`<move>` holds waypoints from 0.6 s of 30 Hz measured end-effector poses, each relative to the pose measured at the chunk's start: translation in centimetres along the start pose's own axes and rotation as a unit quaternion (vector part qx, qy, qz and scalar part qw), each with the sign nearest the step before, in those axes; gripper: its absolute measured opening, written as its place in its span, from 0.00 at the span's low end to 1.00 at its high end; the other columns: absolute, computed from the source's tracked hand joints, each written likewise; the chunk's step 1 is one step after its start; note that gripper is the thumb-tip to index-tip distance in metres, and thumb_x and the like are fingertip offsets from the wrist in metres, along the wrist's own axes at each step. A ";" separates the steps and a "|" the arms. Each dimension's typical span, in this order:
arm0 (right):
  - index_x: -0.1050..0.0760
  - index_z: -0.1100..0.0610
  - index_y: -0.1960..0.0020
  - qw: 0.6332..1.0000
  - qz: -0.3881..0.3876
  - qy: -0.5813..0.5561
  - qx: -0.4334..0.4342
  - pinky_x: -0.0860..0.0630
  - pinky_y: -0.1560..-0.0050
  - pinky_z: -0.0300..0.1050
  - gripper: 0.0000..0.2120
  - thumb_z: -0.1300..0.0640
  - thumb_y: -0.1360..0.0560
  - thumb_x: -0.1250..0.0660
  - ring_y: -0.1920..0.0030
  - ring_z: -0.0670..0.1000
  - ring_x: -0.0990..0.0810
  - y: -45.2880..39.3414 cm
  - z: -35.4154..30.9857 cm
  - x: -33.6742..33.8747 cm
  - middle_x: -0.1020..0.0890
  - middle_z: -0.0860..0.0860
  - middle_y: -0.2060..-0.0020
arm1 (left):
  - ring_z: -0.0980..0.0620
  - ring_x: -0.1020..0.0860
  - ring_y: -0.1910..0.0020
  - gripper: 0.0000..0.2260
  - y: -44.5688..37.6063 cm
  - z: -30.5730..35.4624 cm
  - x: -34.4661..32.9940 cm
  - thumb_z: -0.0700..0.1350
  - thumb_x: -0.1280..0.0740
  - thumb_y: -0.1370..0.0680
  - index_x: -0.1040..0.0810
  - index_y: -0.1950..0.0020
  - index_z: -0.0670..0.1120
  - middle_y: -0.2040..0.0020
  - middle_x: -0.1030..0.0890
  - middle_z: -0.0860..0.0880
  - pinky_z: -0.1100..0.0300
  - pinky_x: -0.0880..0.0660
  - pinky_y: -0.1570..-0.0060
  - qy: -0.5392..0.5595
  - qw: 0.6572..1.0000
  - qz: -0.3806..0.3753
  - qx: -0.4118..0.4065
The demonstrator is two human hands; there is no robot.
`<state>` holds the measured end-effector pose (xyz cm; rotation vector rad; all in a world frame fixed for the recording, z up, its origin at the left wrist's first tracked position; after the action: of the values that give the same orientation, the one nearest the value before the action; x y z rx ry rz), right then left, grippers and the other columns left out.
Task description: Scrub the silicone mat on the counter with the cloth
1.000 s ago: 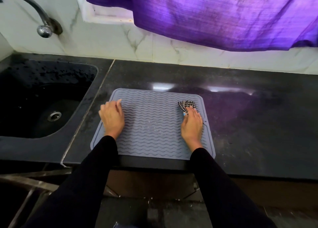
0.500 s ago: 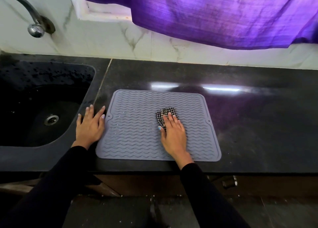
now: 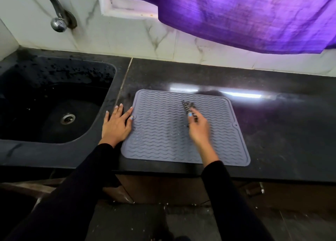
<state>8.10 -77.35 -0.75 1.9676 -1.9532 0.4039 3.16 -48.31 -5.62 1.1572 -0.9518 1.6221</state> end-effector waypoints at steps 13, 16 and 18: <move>0.46 0.52 0.25 0.911 -0.109 0.353 0.185 0.56 0.27 0.43 0.24 0.46 0.19 0.50 0.25 0.48 0.47 4.3 0.3 -7.2 0.45 0.49 0.24 | 0.48 0.51 0.24 0.22 0.1 0.1 -0.1 0.56 0.51 0.19 0.44 0.25 0.56 0.23 0.46 0.45 0.44 0.57 0.27 0.007 1.000 0.002 -0.002; 0.34 0.51 0.30 0.980 -0.115 0.146 0.070 0.29 0.38 0.48 0.19 0.51 0.19 0.46 0.47 0.45 0.26 2.7 0.4 -5.3 0.31 0.49 0.30 | 0.48 0.51 0.24 0.22 0.1 0.2 0.0 0.56 0.51 0.20 0.44 0.25 0.56 0.23 0.46 0.45 0.44 0.57 0.27 0.008 1.000 0.000 -0.001; 0.28 0.59 0.36 0.981 -0.100 -0.129 -0.108 0.28 0.56 0.41 0.17 0.53 0.20 0.44 0.56 0.47 0.26 1.3 1.9 -3.6 0.21 0.55 0.43 | 0.48 0.50 0.24 0.22 0.1 0.2 0.0 0.56 0.51 0.20 0.44 0.25 0.56 0.23 0.46 0.45 0.44 0.57 0.27 0.009 1.000 -0.001 0.000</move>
<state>6.64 -74.95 -3.95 2.1293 -1.8275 -0.1165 3.12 -48.50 -5.56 1.1419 -0.9376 1.6287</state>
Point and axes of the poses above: each hand's wrist, its own y-axis away from the middle knuckle, its own x-axis out of the back of the hand, z = x × y, the point moved 10 cm from there along -y, towards the middle knuckle
